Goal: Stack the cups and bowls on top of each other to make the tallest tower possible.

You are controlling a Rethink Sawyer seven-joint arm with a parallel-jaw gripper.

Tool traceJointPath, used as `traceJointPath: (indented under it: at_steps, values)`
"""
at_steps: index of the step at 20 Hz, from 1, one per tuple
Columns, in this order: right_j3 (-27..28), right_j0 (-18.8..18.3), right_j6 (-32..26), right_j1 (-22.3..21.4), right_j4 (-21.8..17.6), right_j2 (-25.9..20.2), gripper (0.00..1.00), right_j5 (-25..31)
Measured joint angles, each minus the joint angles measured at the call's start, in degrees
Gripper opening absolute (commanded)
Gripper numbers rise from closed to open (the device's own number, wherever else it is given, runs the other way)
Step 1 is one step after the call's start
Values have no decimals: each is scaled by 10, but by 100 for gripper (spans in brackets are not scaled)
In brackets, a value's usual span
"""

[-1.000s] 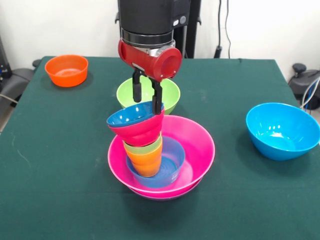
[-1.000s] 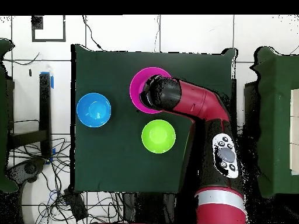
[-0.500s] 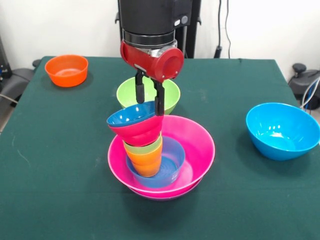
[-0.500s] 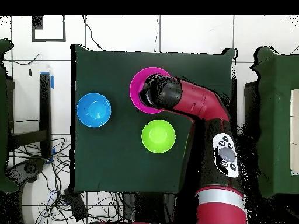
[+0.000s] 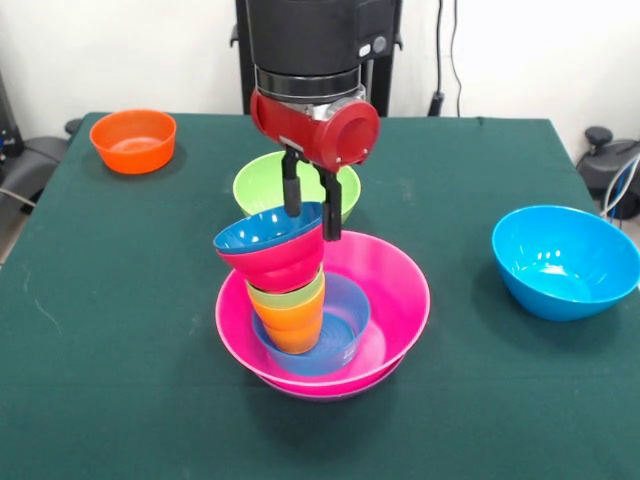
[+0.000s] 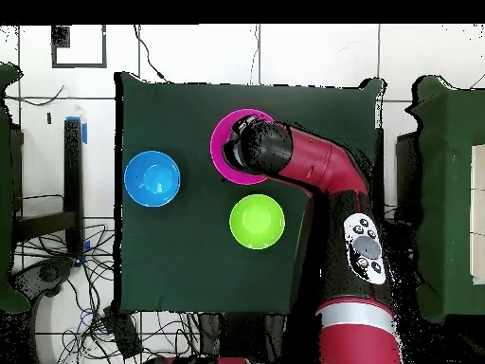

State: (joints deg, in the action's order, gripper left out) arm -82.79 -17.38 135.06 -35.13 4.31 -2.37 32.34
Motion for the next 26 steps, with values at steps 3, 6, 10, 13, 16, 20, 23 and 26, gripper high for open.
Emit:
traceJointPath:
  at_steps: [3,6,10,13,16,20,23,26]
  values:
    - [0,0,0,0,2,-4,100,-9]
    - [0,-1,0,1,9,-14,100,-24]
    - [0,-1,0,2,14,-22,100,-34]
    - [0,-1,0,2,15,-26,100,-44]
    - [0,-1,0,4,15,-30,100,-54]
    - [0,-1,0,9,16,-31,100,-62]
    - [0,-1,0,16,17,-31,100,-69]
    - [0,-1,0,26,17,-31,100,-70]
